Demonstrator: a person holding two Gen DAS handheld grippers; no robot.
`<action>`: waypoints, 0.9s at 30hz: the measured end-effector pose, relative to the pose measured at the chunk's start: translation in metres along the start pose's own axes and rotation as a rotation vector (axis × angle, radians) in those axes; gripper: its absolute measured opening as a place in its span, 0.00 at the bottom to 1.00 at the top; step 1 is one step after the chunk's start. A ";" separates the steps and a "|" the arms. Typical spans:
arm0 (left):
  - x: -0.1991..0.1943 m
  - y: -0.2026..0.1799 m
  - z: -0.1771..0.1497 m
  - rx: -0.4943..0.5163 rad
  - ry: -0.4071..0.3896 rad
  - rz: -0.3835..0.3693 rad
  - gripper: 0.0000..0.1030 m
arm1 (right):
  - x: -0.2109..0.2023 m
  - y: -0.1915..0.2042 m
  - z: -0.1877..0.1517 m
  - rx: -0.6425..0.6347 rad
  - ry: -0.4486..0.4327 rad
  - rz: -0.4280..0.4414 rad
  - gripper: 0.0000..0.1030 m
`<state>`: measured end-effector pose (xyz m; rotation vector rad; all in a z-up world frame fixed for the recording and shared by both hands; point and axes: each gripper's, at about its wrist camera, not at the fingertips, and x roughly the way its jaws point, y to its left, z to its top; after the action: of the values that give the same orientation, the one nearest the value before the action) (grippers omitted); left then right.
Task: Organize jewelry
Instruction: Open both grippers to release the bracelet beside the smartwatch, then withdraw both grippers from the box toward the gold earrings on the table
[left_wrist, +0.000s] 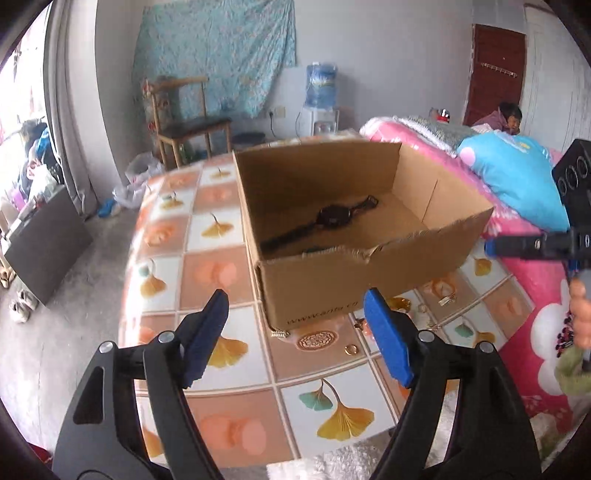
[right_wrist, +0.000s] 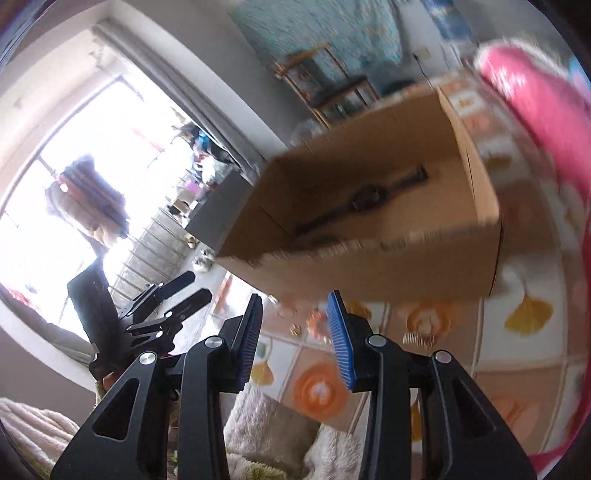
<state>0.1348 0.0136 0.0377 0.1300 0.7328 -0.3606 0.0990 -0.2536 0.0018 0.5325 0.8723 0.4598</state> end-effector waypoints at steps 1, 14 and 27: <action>0.009 -0.001 -0.001 0.007 0.006 0.019 0.66 | 0.009 -0.005 0.001 0.010 0.010 -0.022 0.36; 0.052 0.021 0.011 -0.070 0.069 0.034 0.46 | 0.030 -0.031 0.027 0.081 0.007 -0.136 0.33; 0.057 0.016 0.006 -0.044 0.114 0.028 0.52 | 0.008 -0.024 -0.002 0.061 0.068 -0.244 0.33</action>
<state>0.1836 0.0117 0.0029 0.1202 0.8506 -0.3118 0.1056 -0.2666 -0.0186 0.4612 1.0048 0.2299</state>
